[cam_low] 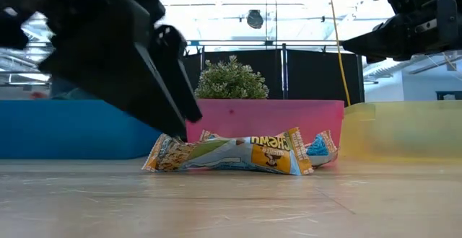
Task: Pick and place Granola Bars by type
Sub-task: Put the bottom yellow granola bar into the red bin
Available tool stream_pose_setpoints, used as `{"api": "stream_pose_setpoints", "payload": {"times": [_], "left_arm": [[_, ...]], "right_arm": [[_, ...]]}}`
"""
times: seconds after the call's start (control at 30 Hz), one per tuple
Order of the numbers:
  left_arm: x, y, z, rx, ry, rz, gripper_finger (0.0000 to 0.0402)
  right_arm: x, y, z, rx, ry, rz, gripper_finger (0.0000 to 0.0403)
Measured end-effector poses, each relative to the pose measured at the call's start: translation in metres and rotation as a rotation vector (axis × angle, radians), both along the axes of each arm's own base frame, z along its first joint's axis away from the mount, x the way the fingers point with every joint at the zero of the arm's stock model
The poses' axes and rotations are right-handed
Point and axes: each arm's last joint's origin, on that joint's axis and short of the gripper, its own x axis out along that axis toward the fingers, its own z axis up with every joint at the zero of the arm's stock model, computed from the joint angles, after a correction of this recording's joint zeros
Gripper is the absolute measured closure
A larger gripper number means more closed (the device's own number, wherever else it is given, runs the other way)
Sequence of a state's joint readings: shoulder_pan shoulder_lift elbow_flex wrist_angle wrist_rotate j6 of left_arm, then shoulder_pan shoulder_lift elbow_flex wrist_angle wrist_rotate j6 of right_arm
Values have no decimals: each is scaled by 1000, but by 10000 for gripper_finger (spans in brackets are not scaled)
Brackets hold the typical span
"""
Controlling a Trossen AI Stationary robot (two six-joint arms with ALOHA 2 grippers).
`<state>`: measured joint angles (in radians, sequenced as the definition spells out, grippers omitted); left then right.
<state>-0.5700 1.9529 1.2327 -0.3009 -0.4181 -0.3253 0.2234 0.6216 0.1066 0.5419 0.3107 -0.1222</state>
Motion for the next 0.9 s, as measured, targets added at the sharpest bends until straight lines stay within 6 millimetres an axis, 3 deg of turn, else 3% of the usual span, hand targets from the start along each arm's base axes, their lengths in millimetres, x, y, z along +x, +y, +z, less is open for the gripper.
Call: {"api": "stream_pose_setpoints", "payload": {"times": [0.2,0.47,0.7,0.9], "left_arm": [[9,11,-14,-32,27,86,111],[15,18,-29,-117,94,123,156],[14,17,-28,-157,120,107,247],[10,13,-24,-160,158,-12,331]], "right_arm": [[0,0,0,-14,3,0,403],[0,0,0,-14,5,0,403],[0,0,0,-14,5,0,403],[0,0,0,-14,3,0,403]]}}
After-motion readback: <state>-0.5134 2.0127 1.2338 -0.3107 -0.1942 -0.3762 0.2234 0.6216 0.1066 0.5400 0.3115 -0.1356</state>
